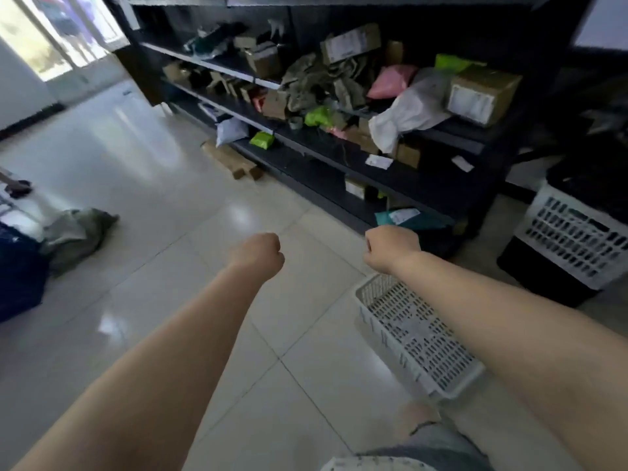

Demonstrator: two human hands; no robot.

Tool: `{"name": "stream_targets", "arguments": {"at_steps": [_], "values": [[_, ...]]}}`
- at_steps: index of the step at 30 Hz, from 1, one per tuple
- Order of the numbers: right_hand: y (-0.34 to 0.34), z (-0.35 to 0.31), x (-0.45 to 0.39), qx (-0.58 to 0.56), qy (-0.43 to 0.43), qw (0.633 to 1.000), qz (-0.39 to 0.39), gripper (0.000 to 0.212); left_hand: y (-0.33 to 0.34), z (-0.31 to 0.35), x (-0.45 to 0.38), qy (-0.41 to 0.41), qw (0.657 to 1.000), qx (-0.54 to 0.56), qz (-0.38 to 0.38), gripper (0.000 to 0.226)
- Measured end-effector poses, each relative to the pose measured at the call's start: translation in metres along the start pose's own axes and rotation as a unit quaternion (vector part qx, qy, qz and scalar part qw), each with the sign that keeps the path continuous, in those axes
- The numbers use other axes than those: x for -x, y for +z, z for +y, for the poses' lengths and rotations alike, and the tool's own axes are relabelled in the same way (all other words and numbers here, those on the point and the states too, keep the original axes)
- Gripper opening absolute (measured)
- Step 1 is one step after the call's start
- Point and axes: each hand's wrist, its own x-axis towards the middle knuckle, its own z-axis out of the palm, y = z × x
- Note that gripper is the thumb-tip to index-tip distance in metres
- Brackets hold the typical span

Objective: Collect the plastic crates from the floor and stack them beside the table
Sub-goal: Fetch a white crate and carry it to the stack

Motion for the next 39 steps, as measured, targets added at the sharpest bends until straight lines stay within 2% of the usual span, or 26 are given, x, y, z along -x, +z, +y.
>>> {"name": "stream_targets", "arguments": {"at_steps": [2,5,8,12,15,17,19,24,27,31,35,39], "values": [[0.006,0.031,0.005,-0.006,0.071,0.997,-0.005,0.011,0.007,0.031,-0.023,0.068,0.997,-0.015,-0.011,0.027],[0.019,0.075,0.004,-0.028,0.167,0.985,0.007,0.029,0.02,0.078,-0.052,0.149,0.988,-0.047,-0.007,0.029],[0.026,0.106,-0.001,-0.044,0.242,0.969,0.007,0.036,0.028,0.115,-0.077,0.2,0.977,-0.066,-0.024,0.03],[0.037,0.142,-0.001,-0.087,0.307,0.948,0.002,0.026,0.028,0.154,-0.11,0.259,0.957,-0.127,-0.024,0.034],[0.052,0.165,0.005,-0.128,0.354,0.926,-0.011,0.034,0.036,0.179,-0.138,0.279,0.951,-0.121,-0.051,0.037],[0.068,0.18,0.009,-0.162,0.391,0.906,-0.026,0.021,0.052,0.196,-0.158,0.287,0.95,-0.105,-0.068,0.039],[0.095,0.194,0.011,-0.205,0.442,0.873,-0.029,0.026,0.077,0.212,-0.179,0.293,0.946,-0.103,-0.09,0.041],[0.204,0.223,-0.001,-0.267,0.545,0.793,-0.054,0.038,0.179,0.249,-0.238,0.29,0.935,-0.116,-0.166,0.048],[0.283,0.242,-0.022,-0.264,0.595,0.756,-0.071,0.041,0.263,0.266,-0.274,0.263,0.938,-0.116,-0.194,0.051],[0.389,0.265,-0.057,-0.28,0.658,0.695,-0.073,0.059,0.377,0.279,-0.317,0.233,0.943,-0.1,-0.216,0.058],[0.484,0.293,-0.084,-0.301,0.72,0.623,-0.052,0.077,0.48,0.284,-0.361,0.161,0.962,-0.067,-0.21,0.062],[0.553,0.318,-0.099,-0.343,0.755,0.558,-0.025,0.11,0.552,0.284,-0.411,0.07,0.972,-0.05,-0.22,0.079]]}}
